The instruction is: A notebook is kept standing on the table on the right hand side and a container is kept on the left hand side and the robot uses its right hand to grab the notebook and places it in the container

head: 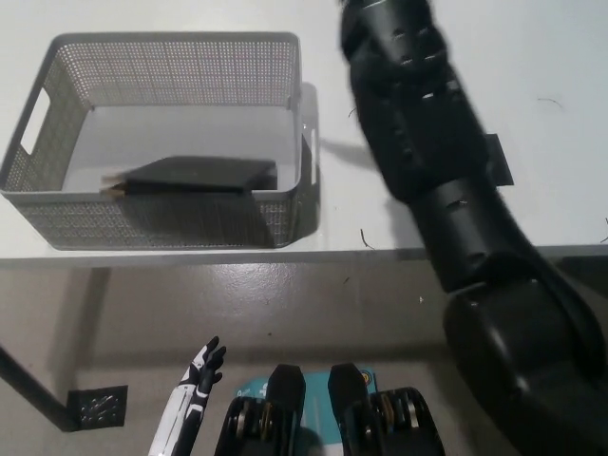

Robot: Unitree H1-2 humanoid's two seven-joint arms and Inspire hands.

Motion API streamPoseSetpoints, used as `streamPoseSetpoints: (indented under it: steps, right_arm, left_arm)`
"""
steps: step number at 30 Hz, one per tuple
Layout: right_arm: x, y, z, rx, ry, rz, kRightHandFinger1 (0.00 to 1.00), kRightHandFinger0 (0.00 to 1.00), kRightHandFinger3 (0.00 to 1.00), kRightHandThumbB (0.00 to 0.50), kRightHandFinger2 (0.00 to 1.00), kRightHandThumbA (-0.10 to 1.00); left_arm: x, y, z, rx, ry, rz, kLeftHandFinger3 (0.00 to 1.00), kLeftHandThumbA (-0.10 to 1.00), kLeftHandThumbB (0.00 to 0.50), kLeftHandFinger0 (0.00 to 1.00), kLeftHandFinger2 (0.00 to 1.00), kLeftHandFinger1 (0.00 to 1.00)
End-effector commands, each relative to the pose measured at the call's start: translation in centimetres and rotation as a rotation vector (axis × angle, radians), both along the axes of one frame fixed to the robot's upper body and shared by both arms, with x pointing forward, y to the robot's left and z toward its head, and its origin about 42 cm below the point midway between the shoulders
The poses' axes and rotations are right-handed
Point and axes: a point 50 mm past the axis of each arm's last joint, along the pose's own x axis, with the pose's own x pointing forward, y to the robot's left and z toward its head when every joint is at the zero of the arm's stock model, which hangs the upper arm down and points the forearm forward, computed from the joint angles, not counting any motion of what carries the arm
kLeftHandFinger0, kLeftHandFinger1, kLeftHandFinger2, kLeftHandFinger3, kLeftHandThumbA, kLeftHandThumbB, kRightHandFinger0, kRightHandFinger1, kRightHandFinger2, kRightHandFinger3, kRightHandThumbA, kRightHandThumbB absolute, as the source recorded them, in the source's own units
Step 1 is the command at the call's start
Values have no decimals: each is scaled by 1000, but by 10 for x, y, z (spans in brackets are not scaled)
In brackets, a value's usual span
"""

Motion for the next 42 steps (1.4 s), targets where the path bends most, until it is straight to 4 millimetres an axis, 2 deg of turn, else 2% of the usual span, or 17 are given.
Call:
streamPoseSetpoints:
  steps: [1,3,4,6,8,9,11,13,16,18,19,22,23,26,31,37,42]
  right_arm:
    - [-112,-136,113,45,-504,-96,1000,1000,1000,496,1000,1000]
    - [-130,-157,98,41,-514,-130,1000,1000,1000,489,1000,1000]
    - [-143,-174,80,26,-525,-159,1000,1000,1000,472,1000,1000]
    - [-169,-191,43,35,-518,-158,1000,1000,1000,500,1000,1000]
    - [-199,-201,-2,-28,-494,-159,1000,1000,1000,465,1000,1000]
    - [-202,-201,-6,-34,-489,-161,1000,1000,1000,462,1000,1000]
    - [-228,-201,-59,-76,-444,-220,1000,1000,1000,450,1000,1000]
    - [-249,-192,-115,-69,-346,-213,1000,1000,1000,499,1000,1000]
    - [-272,-177,-186,-75,-189,-184,1000,1000,1000,500,1000,1000]
    - [-281,-170,-224,-41,-108,-170,1000,1000,1000,403,1000,1000]
    - [-282,-170,-233,-37,-86,-182,1000,1000,1000,387,1000,1000]
    - [-289,-172,-268,-96,31,-251,1000,1000,1000,381,1000,1000]
    - [-287,-170,-288,-100,85,-235,1000,1000,1000,402,1000,1000]
    - [-284,-166,-318,-89,228,-182,1000,1000,1000,460,1000,1000]
    - [-268,-162,-365,-121,404,-157,1000,1000,1000,421,1000,1000]
    - [-257,-162,-400,-170,525,-122,1000,1000,1000,390,1000,1000]
    - [-254,-167,-409,-204,559,-107,1000,1000,1000,419,1000,1000]
  left_arm:
    - [3,2,11,17,-65,-10,1000,1000,399,1000,1000,1000]
    - [2,3,11,16,-62,-10,1000,1000,394,1000,1000,1000]
    - [2,3,10,13,-60,-13,1000,1000,391,1000,1000,1000]
    - [1,4,10,18,-58,-11,1000,1000,388,1000,1000,1000]
    - [2,4,10,27,-58,-10,1000,1000,383,1000,1000,1000]
    - [2,4,10,27,-58,-11,1000,1000,381,1000,1000,1000]
    - [2,4,9,28,-59,-11,1000,1000,376,1000,1000,1000]
    - [6,3,10,33,-60,-15,1000,1000,384,1000,1000,1000]
    - [6,3,9,34,-59,-10,1000,1000,379,1000,1000,1000]
    - [5,4,9,40,-60,-6,1000,1000,381,1000,1000,1000]
    - [6,4,9,43,-62,-6,1000,1000,381,1000,1000,1000]
    - [9,4,10,32,-63,-8,1000,1000,381,1000,1000,1000]
    - [11,4,10,45,-66,-5,1000,1000,381,1000,1000,1000]
    - [9,5,10,41,-65,0,1000,1000,383,1000,1000,1000]
    - [9,5,9,18,-73,-8,1000,1000,363,1000,1000,1000]
    - [11,3,9,23,-65,-14,1000,1000,370,1000,1000,1000]
    - [14,4,13,22,-68,-3,1000,1000,358,1000,1000,1000]
